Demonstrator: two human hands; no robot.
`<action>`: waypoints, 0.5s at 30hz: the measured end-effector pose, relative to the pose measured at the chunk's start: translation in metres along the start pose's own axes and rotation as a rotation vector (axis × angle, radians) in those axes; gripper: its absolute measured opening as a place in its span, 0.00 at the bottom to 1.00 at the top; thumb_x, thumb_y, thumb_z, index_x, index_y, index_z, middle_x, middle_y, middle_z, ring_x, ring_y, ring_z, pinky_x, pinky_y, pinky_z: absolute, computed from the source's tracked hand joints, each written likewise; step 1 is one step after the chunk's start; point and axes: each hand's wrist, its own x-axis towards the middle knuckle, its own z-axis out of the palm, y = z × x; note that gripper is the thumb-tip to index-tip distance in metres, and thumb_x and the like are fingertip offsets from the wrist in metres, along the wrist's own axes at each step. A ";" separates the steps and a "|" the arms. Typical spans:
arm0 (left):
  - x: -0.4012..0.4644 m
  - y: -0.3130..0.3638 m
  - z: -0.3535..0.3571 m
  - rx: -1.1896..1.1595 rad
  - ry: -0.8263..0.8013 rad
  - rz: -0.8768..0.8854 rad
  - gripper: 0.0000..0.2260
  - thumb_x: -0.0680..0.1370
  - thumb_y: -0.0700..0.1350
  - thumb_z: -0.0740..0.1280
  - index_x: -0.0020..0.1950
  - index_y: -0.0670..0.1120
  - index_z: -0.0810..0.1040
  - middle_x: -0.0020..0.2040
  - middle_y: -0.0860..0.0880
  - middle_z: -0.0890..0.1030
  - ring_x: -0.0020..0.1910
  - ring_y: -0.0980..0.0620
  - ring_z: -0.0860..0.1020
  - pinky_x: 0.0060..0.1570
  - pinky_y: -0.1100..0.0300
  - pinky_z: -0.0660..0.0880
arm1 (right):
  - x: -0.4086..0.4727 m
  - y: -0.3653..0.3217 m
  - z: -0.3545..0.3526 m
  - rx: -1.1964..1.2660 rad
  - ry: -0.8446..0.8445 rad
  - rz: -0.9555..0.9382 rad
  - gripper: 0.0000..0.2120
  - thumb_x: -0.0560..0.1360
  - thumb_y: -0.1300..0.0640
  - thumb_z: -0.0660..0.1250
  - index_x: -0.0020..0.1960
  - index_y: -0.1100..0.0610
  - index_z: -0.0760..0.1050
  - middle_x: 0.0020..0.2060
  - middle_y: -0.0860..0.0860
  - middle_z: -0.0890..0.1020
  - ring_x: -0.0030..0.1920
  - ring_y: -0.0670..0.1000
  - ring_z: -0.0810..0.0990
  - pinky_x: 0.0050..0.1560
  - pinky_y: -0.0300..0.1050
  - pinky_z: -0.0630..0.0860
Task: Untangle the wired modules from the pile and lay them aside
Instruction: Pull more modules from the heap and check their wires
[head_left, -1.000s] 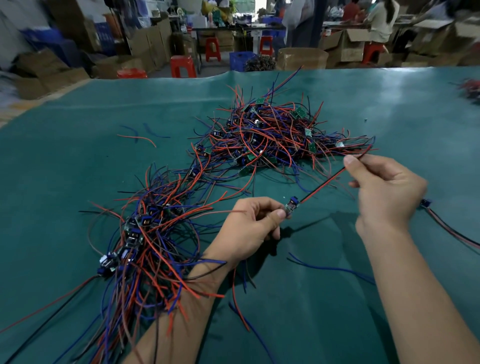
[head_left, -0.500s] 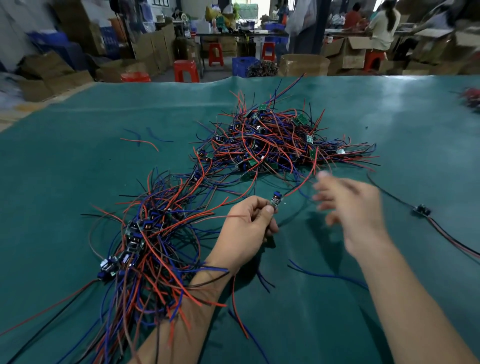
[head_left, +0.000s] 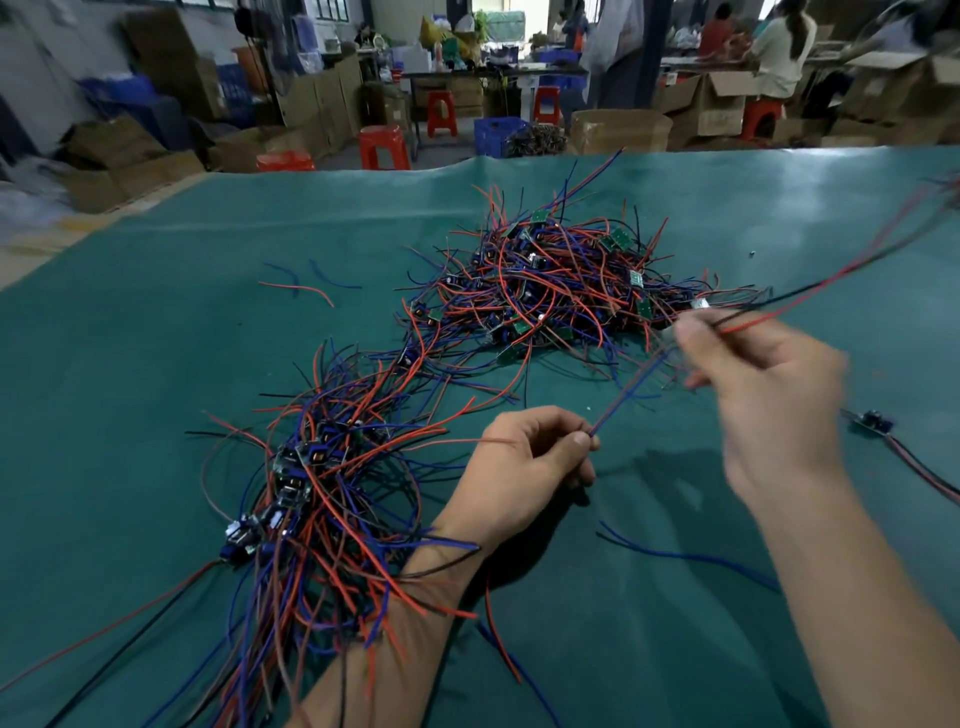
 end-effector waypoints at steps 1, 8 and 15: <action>0.000 0.000 0.000 0.005 -0.015 0.002 0.07 0.81 0.33 0.64 0.46 0.41 0.79 0.34 0.45 0.80 0.30 0.58 0.74 0.35 0.69 0.71 | 0.003 -0.011 -0.002 0.039 0.034 -0.028 0.09 0.74 0.63 0.75 0.42 0.49 0.85 0.35 0.42 0.86 0.35 0.43 0.79 0.35 0.37 0.75; 0.002 -0.009 -0.002 0.142 0.055 -0.032 0.09 0.79 0.34 0.64 0.44 0.45 0.79 0.34 0.48 0.81 0.30 0.58 0.76 0.30 0.69 0.70 | 0.009 -0.106 0.052 0.133 -0.222 -0.186 0.03 0.73 0.57 0.76 0.41 0.52 0.84 0.35 0.49 0.85 0.33 0.48 0.78 0.33 0.41 0.75; -0.001 -0.004 -0.002 0.234 0.110 0.069 0.07 0.70 0.44 0.63 0.36 0.54 0.77 0.32 0.64 0.80 0.31 0.74 0.75 0.34 0.79 0.67 | -0.022 -0.105 0.151 -0.244 -0.874 0.085 0.25 0.75 0.42 0.74 0.42 0.66 0.83 0.35 0.56 0.86 0.32 0.52 0.85 0.29 0.44 0.80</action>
